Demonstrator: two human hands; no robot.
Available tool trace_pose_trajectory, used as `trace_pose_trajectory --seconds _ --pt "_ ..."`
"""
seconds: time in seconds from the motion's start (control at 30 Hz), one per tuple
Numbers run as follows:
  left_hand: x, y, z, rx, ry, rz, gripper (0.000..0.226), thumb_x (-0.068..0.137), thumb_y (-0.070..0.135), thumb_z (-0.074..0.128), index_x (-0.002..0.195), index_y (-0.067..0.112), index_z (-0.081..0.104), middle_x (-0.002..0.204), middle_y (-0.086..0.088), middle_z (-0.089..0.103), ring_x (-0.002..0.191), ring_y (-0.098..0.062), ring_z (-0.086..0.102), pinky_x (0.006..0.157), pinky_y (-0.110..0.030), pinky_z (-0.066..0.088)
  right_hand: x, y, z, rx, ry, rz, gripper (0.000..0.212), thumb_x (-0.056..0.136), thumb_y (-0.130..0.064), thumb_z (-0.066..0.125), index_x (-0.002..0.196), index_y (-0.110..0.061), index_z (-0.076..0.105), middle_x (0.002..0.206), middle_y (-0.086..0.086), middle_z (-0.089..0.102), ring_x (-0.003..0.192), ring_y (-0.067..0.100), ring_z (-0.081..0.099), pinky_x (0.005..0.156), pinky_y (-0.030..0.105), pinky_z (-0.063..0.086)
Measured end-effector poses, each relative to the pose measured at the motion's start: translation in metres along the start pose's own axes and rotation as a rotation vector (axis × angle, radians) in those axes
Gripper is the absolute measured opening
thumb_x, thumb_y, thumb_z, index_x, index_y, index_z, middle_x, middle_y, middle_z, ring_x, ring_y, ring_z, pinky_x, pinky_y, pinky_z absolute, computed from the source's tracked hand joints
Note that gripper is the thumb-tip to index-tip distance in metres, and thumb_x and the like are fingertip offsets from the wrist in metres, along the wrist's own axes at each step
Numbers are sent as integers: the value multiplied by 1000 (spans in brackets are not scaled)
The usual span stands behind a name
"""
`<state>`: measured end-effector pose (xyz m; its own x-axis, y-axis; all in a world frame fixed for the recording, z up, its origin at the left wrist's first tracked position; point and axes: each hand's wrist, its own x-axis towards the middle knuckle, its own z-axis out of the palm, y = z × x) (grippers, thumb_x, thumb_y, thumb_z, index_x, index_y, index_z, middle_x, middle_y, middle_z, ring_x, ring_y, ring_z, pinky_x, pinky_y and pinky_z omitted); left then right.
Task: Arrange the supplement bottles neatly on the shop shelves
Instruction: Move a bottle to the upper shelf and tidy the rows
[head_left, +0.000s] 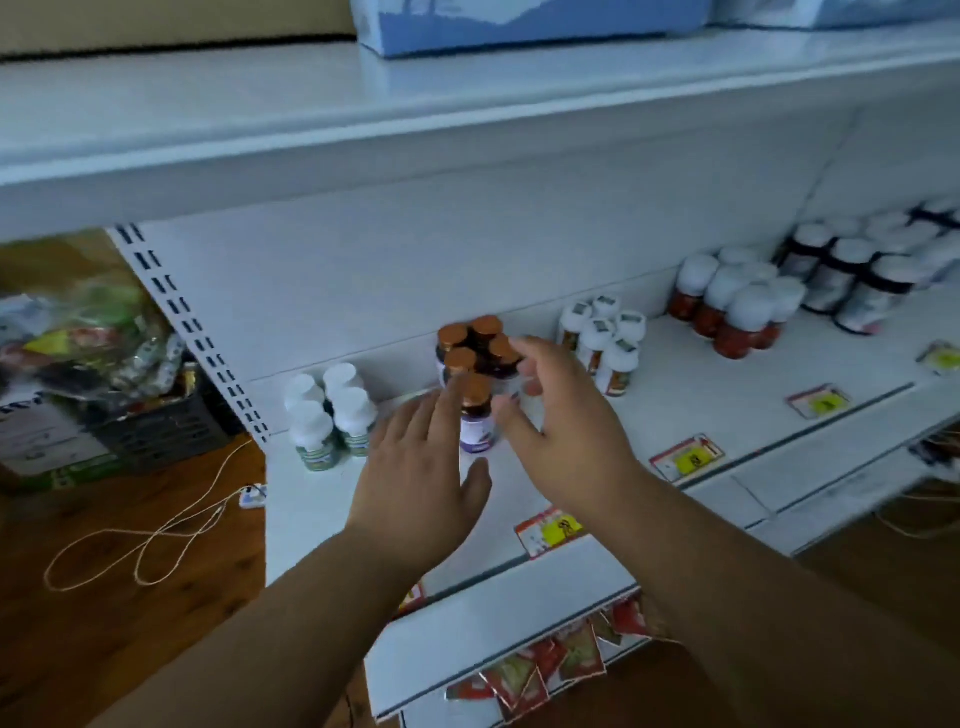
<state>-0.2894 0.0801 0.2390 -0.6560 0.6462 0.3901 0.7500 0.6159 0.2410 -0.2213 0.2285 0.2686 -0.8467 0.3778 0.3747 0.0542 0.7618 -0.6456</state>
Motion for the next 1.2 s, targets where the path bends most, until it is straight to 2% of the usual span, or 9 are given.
trace_pose_trajectory --seconds 0.13,0.3,0.43,0.5,0.6,0.77,0.9,1.0,1.2 --pt "1 73 17 -87 -53 127 79 84 38 57 151 12 25 130 -7 60 118 -30 53 101 -45 42 -48 43 -65 -39 103 130 52 95 -35 60 143 -28 41 118 -4 55 103 7 53 88 27 46" --pt "-7 203 59 -246 -134 302 58 85 43 47 138 20 48 133 -4 58 122 -26 52 103 -46 40 -136 114 -161 -85 176 301 57 96 -38 58 147 -32 33 122 -10 48 107 2 49 90 23 42" --pt "-24 320 100 -332 -201 377 57 87 48 44 138 23 49 136 0 55 128 -21 49 107 -44 39 -203 175 -247 -162 180 376 54 96 -38 59 144 -29 38 129 -8 43 113 6 49 97 34 48" --pt "-20 374 115 -346 -225 400 57 88 46 48 141 25 45 141 2 52 130 -20 46 110 -43 35 -225 201 -290 -196 203 421 53 96 -40 59 144 -29 38 135 -5 43 115 10 51 97 37 49" --pt "-26 441 134 -330 -307 443 55 90 40 57 142 27 44 143 4 50 131 -17 44 110 -40 31 -256 235 -342 -196 227 476 51 96 -37 58 142 -27 41 136 -3 43 115 12 52 96 34 47" --pt "-19 502 167 -322 -376 455 51 88 34 61 138 27 51 132 5 58 121 -15 51 100 -31 34 -273 292 -397 -169 183 513 50 96 -39 57 142 -30 41 137 -5 42 117 11 50 96 33 48" --pt "17 540 205 -333 -396 411 59 92 38 59 146 39 35 143 9 47 128 -13 43 104 -33 34 -262 345 -439 -211 134 528 53 97 -41 57 145 -36 36 134 -6 45 107 11 56 93 33 51" --pt "59 573 243 -378 -457 411 62 93 39 58 149 38 31 147 8 42 130 -13 42 105 -33 33 -246 391 -474 -248 154 558 55 96 -41 57 146 -35 34 125 -3 52 110 12 55 93 39 53" --pt "103 672 308 -435 -585 480 57 88 25 68 141 22 47 131 -1 58 103 -12 59 83 -17 36 -249 479 -539 -257 151 663 52 96 -40 59 143 -36 38 137 -2 47 120 14 53 94 34 53"
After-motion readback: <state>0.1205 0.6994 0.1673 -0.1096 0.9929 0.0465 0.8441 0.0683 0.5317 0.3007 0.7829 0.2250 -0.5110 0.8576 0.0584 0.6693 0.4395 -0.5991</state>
